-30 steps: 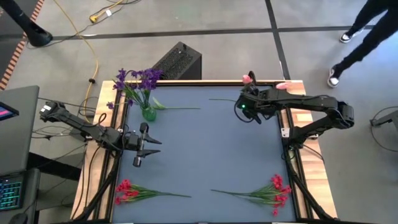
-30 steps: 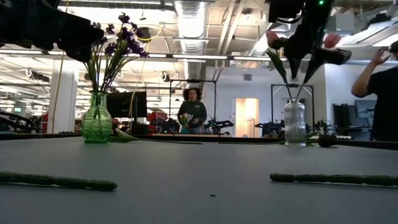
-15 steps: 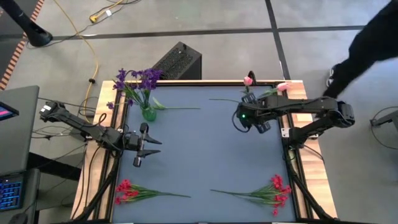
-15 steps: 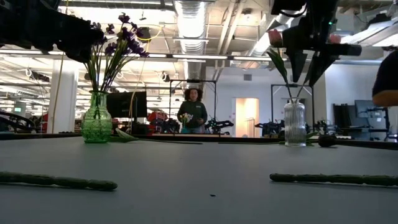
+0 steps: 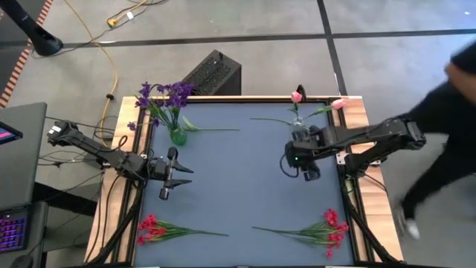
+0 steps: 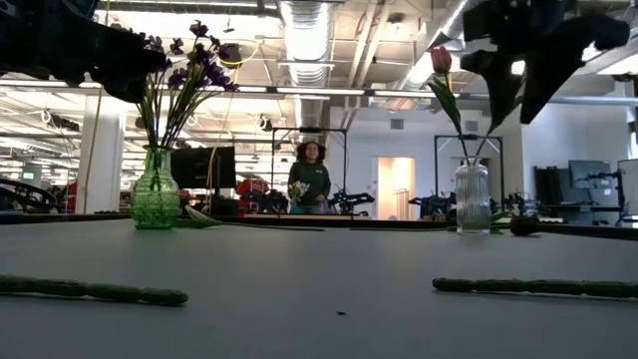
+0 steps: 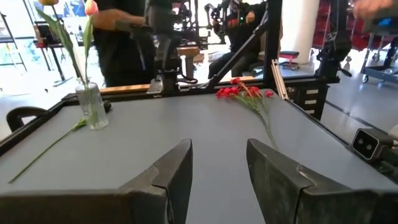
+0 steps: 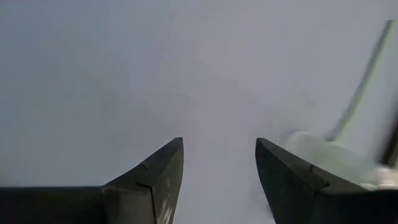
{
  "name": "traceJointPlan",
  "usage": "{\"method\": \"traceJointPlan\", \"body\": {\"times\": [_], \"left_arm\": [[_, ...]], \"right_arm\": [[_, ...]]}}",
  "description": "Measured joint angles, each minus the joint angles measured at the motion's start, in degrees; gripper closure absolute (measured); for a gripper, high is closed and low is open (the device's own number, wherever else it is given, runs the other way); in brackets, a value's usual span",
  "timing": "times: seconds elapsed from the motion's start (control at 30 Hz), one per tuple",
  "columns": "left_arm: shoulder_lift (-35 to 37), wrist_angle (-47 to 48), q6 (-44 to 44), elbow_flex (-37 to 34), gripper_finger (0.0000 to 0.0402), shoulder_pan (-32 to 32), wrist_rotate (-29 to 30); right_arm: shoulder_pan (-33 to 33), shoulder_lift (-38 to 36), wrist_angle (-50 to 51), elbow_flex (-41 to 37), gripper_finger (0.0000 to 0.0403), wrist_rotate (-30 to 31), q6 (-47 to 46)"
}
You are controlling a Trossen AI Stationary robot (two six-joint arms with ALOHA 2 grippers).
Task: Sort flowers into vase by color
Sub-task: Put the left black flower into the green vase
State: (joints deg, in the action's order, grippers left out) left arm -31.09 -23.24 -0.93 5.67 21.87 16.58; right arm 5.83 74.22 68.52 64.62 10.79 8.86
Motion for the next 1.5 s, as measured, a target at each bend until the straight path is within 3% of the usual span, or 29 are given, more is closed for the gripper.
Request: {"method": "traceJointPlan", "body": {"times": [0.13,0.4,0.73,1.0,1.23,1.5], "left_arm": [[0.0,0.2,1.6,0.0,0.026,0.0,-0.5],[0.0,0.4,4.0,0.0,0.026,0.0,-7.3],[0.0,-2.2,5.9,0.0,0.026,1.9,-18.4],[-1.5,-3.2,-0.6,3.8,0.0261,7.6,-14.9],[-13.2,-3.1,-6.6,9.8,0.0261,9.2,-9.6],[-30.7,-1.6,-13.7,18.7,0.0261,5.5,-6.3]], "right_arm": [[4.4,0.0,-3.3,0.0,0.0178,-2.5,-11.4],[15.4,0.1,-15.0,0.0,0.0178,-3.0,-28.3],[25.8,0.1,-30.4,0.0,0.0178,5.7,-30.1],[31.2,4.9,-32.8,0.0,0.0178,10.5,-34.3],[31.9,14.4,-35.6,0.0,0.0178,10.4,-34.4],[29.6,21.9,-39.5,0.0,0.0178,10.4,-33.9]]}}
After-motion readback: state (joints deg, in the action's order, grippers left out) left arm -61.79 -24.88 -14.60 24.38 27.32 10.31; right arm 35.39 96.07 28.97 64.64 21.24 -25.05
